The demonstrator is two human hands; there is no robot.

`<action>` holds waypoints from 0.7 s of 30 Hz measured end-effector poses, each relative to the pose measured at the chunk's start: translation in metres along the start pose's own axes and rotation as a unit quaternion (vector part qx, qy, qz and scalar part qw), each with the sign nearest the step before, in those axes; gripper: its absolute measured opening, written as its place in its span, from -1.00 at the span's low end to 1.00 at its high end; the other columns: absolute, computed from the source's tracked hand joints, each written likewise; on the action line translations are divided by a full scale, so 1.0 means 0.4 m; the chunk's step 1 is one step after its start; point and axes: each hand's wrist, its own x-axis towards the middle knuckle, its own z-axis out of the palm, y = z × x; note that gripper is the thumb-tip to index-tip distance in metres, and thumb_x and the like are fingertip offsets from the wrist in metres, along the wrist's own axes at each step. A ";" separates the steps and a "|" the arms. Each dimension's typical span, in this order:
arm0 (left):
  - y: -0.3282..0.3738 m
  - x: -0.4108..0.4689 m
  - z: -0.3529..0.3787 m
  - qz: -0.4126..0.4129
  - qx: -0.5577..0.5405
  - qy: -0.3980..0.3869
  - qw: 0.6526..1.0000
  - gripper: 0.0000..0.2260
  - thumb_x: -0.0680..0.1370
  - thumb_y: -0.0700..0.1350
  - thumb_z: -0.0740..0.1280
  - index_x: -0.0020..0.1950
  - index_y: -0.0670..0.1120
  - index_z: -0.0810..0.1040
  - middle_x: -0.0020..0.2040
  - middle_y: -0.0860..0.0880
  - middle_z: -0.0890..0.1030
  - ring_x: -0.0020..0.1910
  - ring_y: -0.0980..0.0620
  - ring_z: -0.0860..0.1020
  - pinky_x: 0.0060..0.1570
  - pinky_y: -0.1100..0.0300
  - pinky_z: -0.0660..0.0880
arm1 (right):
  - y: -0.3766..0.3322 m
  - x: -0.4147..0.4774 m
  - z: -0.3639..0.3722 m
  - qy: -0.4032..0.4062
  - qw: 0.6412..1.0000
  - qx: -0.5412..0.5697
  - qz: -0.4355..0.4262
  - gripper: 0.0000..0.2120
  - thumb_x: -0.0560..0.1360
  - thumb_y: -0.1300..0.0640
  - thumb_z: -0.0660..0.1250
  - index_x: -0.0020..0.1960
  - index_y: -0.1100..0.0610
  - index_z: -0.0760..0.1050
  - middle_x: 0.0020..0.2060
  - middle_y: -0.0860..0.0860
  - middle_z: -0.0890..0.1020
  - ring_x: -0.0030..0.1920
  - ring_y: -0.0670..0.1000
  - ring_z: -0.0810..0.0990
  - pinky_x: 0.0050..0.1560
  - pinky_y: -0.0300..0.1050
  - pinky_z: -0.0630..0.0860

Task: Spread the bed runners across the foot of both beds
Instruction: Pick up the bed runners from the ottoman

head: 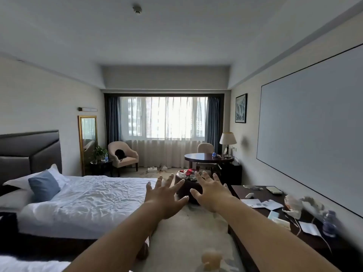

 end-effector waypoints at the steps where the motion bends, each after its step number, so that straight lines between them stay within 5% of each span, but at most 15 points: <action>1: 0.012 0.008 0.010 0.002 0.007 -0.001 1.000 -0.34 0.55 0.47 -0.01 0.60 0.35 -0.11 0.67 0.06 -0.16 0.65 -0.15 -0.16 0.53 -0.35 -0.11 | 0.012 0.005 0.006 -0.002 1.000 0.001 0.000 -0.30 0.61 -0.31 0.07 0.62 -0.21 -0.19 0.64 -0.07 -0.12 0.61 0.16 -0.21 0.54 0.36 -0.05; 9: 0.079 0.141 0.070 -0.040 0.004 0.034 0.999 -0.36 0.56 0.41 0.07 0.61 0.29 0.07 0.68 0.01 -0.05 0.64 -0.20 -0.12 0.50 -0.34 0.02 | 0.145 0.126 0.060 -0.020 1.000 -0.001 0.023 -0.35 0.59 -0.29 0.10 0.61 -0.17 0.02 0.64 -0.02 -0.07 0.61 0.21 -0.14 0.50 0.34 0.14; 17: 0.027 0.389 0.194 -0.043 0.003 0.017 0.999 -0.39 0.56 0.40 0.07 0.60 0.27 0.15 0.68 0.02 -0.01 0.64 -0.20 -0.06 0.49 -0.33 0.06 | 0.226 0.363 0.144 -0.004 0.999 0.010 0.030 -0.44 0.62 -0.19 0.14 0.58 -0.07 0.22 0.47 0.06 0.41 0.44 0.13 0.39 0.33 0.04 0.44; 21: -0.033 0.598 0.271 -0.029 0.008 0.006 1.000 -0.40 0.56 0.39 0.07 0.59 0.27 0.18 0.68 0.05 -0.03 0.63 -0.23 -0.08 0.48 -0.32 0.07 | 0.248 0.550 0.203 -0.005 1.000 -0.002 0.030 -0.48 0.63 -0.14 0.16 0.55 -0.03 0.26 0.41 0.07 0.47 0.39 0.13 0.44 0.31 0.01 0.44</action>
